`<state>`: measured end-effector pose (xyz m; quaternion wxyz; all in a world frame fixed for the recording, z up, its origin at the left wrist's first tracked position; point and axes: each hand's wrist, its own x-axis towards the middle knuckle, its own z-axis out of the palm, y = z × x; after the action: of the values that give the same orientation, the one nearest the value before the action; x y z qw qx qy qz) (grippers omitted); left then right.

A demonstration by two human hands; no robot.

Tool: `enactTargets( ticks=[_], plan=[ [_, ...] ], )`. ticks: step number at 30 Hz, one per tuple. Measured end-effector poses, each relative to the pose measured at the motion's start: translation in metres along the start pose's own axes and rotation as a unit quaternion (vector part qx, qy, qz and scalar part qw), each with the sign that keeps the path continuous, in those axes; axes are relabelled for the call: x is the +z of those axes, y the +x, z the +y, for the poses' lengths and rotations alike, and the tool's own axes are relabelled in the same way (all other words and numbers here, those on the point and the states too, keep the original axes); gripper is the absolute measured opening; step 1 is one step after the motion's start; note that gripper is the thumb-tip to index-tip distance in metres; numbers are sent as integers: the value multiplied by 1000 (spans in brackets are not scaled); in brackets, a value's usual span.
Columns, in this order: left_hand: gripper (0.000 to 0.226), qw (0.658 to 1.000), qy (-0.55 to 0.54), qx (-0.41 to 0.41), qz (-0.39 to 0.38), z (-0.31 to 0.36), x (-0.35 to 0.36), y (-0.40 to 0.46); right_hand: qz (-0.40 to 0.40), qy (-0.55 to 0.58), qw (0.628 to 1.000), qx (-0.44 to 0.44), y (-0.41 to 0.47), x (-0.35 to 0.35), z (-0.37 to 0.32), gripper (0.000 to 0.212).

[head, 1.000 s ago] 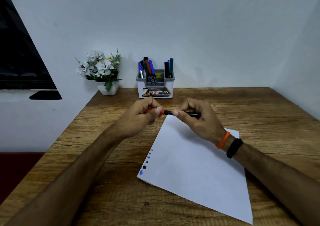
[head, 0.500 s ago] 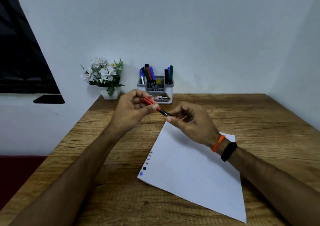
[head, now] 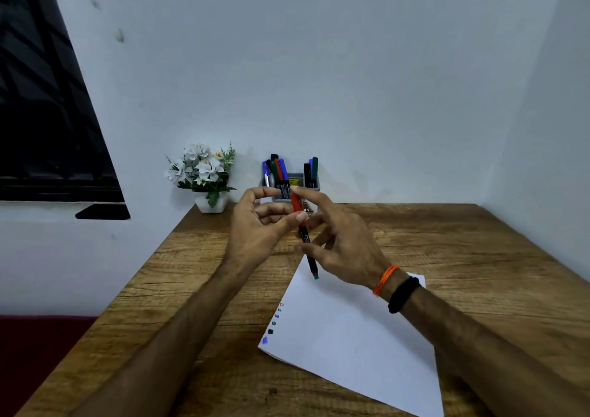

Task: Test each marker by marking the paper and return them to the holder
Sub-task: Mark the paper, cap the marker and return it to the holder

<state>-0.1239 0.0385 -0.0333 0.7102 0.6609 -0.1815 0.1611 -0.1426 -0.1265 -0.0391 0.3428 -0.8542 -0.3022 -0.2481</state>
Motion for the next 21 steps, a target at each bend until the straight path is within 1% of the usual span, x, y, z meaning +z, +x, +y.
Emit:
enactTargets(
  ticks=[2,3,5,6,8,11,13,14,15,21],
  plan=[
    [54,999,31,-10,-1,-7,-4,3,12,8,1000,6,2,-1,4,89],
    [51,998,64,-14,-5,-12,-8,5,20,12,1000,9,4,-2,7,90],
    [51,985,169,-26,-21,-24,-15,7,40,25,999,26,11,-6,12,88],
    [51,969,243,-34,-33,-31,-18,8,51,29,998,38,17,-8,15,88],
    [53,918,388,-48,-62,-47,-24,10,69,25,995,63,31,-12,23,87],
    [65,849,507,-66,-134,-67,-29,14,89,18,992,85,58,-15,38,90],
    [69,811,553,-80,-171,-78,-29,16,109,4,990,87,75,-18,47,91],
    [70,800,567,-83,-176,-81,-29,16,119,-4,989,85,83,-19,52,91],
    [69,795,575,-81,-175,-83,-28,16,128,-9,988,83,91,-21,55,91],
    [67,792,585,-62,-163,-88,-28,16,164,-41,982,83,130,-15,79,90]
  ],
)
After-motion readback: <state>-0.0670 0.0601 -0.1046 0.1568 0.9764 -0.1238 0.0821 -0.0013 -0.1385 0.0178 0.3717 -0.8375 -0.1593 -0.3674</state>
